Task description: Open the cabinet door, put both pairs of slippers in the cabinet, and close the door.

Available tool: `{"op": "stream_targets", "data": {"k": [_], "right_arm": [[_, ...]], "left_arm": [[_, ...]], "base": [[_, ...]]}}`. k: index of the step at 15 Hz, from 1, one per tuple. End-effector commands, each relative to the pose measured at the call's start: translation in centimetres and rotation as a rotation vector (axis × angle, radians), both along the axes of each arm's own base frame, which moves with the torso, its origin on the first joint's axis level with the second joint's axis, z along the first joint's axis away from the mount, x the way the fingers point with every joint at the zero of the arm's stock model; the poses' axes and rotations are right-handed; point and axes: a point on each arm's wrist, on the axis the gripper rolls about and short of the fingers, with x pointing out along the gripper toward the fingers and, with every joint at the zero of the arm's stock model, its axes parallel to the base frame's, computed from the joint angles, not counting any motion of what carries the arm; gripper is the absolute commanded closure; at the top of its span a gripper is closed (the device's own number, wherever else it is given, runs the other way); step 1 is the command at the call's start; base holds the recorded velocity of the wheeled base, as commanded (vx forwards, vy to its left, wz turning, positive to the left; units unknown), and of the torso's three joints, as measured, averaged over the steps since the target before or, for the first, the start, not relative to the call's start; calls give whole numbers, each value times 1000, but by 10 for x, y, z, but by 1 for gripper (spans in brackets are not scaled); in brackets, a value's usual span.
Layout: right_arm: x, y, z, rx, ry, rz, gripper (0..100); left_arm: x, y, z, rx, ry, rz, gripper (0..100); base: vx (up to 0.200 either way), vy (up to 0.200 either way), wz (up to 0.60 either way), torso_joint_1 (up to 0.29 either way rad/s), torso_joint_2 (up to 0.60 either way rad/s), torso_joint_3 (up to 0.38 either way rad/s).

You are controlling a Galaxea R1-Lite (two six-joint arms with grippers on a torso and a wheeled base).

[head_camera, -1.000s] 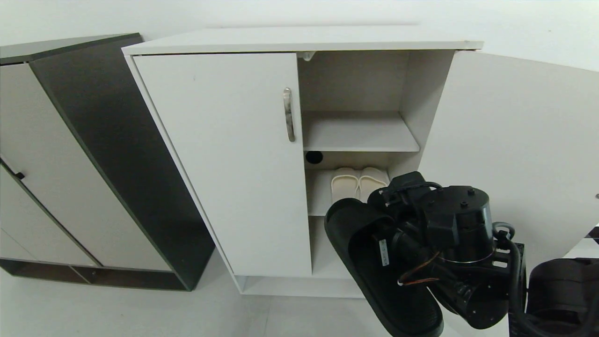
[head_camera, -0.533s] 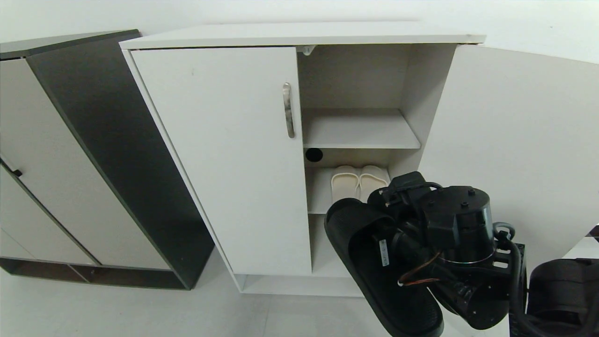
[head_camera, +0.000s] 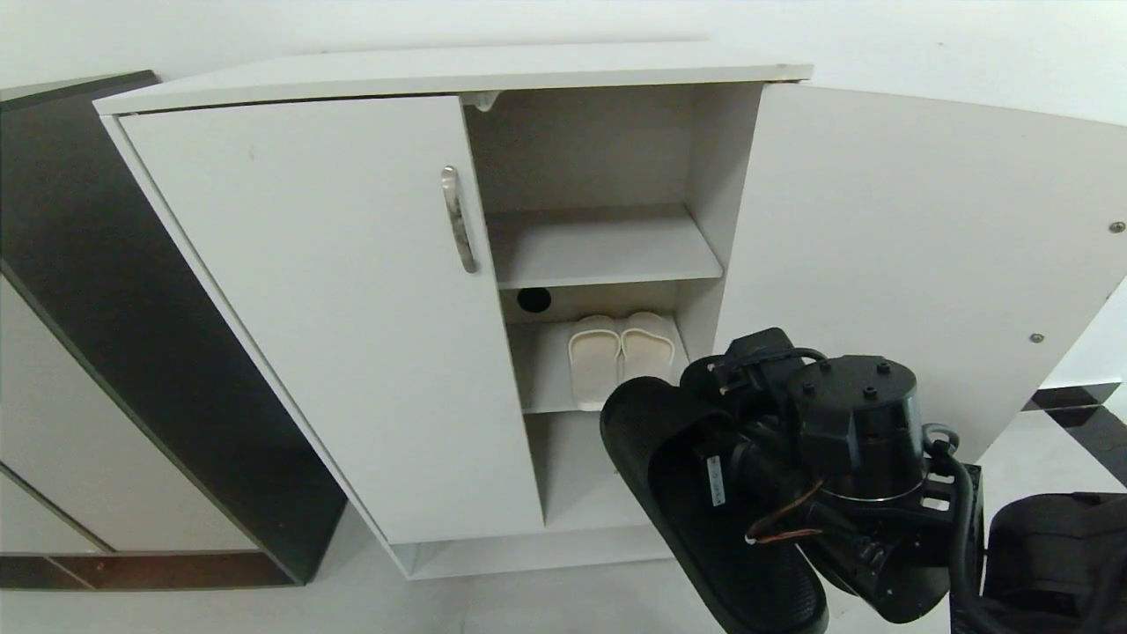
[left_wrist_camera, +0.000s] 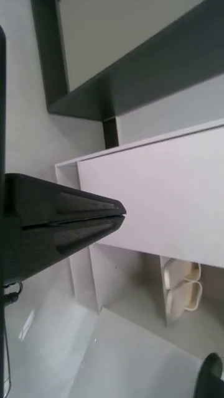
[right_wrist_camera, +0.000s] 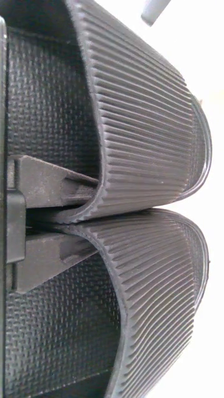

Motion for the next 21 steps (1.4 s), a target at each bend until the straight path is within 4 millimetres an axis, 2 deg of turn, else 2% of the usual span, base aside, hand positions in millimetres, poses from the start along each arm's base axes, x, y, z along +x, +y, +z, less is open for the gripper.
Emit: {"op": "stream_targets", "data": {"k": [1, 5, 10, 13, 15, 17, 21], "right_arm": [[3, 3, -3, -2, -3, -3, 100], [12, 26, 2, 58, -24, 6, 100], [13, 23, -14, 39, -72, 25, 100], [15, 21, -16, 45, -80, 25, 100], [16, 19, -18, 42, -80, 25, 100], [18, 18, -14, 29, -100, 8, 100], [33, 27, 11, 3, -95, -181, 100]], "left_arm": [[0, 0, 0, 0, 1, 1, 100], [0, 0, 0, 1, 0, -1, 100], [0, 0, 0, 1, 0, -1, 100], [0, 0, 0, 0, 0, 1, 100], [0, 0, 0, 0, 0, 1, 100], [0, 0, 0, 0, 0, 1, 100], [0, 0, 0, 1, 0, 1, 100]], "base": [[0, 0, 0, 0, 0, 0], [0, 0, 0, 0, 0, 0], [0, 0, 0, 0, 0, 0], [0, 0, 600, 5, -100, -94], [0, 0, 0, 0, -95, -105], [0, 0, 0, 0, 0, 0], [0, 0, 0, 0, 0, 0]]}}
